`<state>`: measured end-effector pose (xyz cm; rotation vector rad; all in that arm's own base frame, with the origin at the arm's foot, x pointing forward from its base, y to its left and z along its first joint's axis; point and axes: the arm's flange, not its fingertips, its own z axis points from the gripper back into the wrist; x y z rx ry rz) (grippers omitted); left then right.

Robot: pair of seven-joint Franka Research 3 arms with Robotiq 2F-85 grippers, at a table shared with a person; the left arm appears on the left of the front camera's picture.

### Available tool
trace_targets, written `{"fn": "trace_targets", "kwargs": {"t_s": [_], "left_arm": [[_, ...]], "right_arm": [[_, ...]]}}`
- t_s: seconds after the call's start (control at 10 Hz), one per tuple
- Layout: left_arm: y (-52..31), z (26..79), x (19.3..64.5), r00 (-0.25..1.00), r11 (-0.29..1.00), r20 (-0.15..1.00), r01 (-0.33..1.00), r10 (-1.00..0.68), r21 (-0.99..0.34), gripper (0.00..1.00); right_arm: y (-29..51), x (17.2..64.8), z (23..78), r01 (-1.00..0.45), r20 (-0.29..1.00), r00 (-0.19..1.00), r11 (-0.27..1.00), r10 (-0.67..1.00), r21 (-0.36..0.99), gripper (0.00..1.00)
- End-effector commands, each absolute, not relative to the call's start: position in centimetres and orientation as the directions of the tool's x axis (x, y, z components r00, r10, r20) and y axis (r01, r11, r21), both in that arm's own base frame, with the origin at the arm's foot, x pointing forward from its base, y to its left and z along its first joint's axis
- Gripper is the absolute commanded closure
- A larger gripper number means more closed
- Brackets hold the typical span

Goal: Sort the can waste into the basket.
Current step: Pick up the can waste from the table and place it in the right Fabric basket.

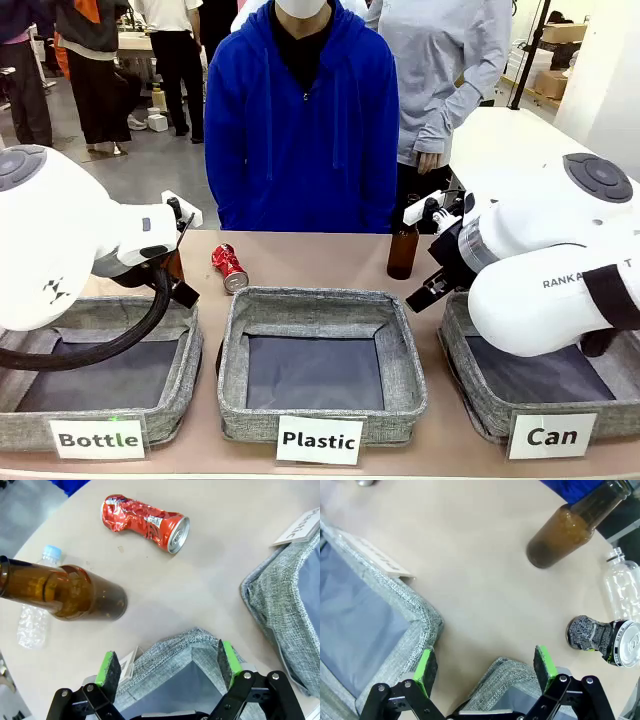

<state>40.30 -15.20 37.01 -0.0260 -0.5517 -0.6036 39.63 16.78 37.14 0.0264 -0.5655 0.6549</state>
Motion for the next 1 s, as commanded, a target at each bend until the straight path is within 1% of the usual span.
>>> {"fn": "trace_targets", "kwargs": {"t_s": [0.0,0.9], "left_arm": [[-15.2,37.02,40.3,0.684,0.827,0.5,0.545,-0.532,0.134,0.0],[-15.2,37.02,40.3,0.684,0.827,0.5,0.545,-0.532,0.134,0.0]], "right_arm": [[16.78,39.63,37.15,-0.583,0.506,0.648,0.798,0.569,-0.151,0.0],[16.78,39.63,37.15,-0.583,0.506,0.648,0.798,0.569,-0.151,0.0]]}}
